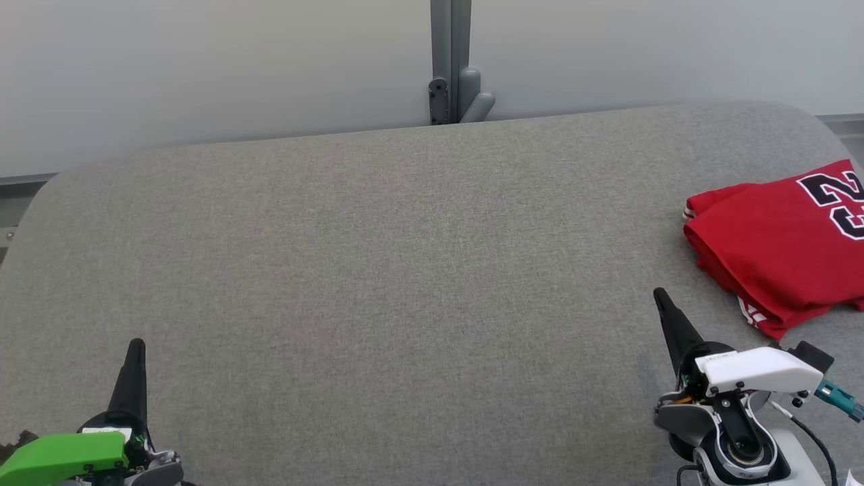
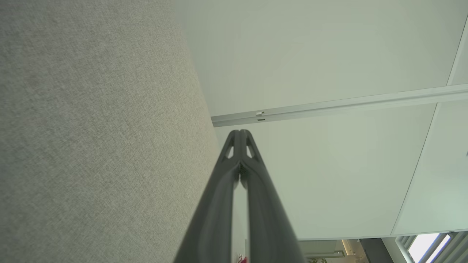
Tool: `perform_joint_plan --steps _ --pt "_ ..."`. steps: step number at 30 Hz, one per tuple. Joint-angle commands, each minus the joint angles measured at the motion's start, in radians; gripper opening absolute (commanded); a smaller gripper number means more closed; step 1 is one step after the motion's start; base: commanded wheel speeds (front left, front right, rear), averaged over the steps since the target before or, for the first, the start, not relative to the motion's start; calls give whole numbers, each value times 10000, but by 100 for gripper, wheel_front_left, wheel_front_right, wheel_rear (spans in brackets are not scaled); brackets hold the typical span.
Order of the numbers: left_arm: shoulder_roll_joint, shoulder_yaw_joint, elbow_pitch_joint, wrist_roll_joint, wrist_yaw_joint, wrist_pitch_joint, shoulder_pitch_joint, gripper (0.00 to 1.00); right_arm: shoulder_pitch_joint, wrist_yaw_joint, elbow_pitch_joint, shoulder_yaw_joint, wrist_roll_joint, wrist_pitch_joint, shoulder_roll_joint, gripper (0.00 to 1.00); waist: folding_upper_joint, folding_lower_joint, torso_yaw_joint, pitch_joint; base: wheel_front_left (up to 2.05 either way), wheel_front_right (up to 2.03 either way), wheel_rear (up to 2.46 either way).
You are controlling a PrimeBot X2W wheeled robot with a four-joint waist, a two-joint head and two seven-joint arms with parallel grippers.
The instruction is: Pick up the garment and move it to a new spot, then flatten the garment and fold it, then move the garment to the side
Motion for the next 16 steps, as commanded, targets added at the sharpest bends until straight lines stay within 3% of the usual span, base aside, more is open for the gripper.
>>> perform_joint_plan --steps 1,16 --pt "-31 87 -1 -222 -65 71 -184 0 -160 5 37 16 216 50 -15 0 0 0 1 -2 0 0 0" --pt "-285 488 183 -1007 -282 325 -235 0 -304 4 313 75 1245 159 34 0 0 0 4 -26 0 0 0"
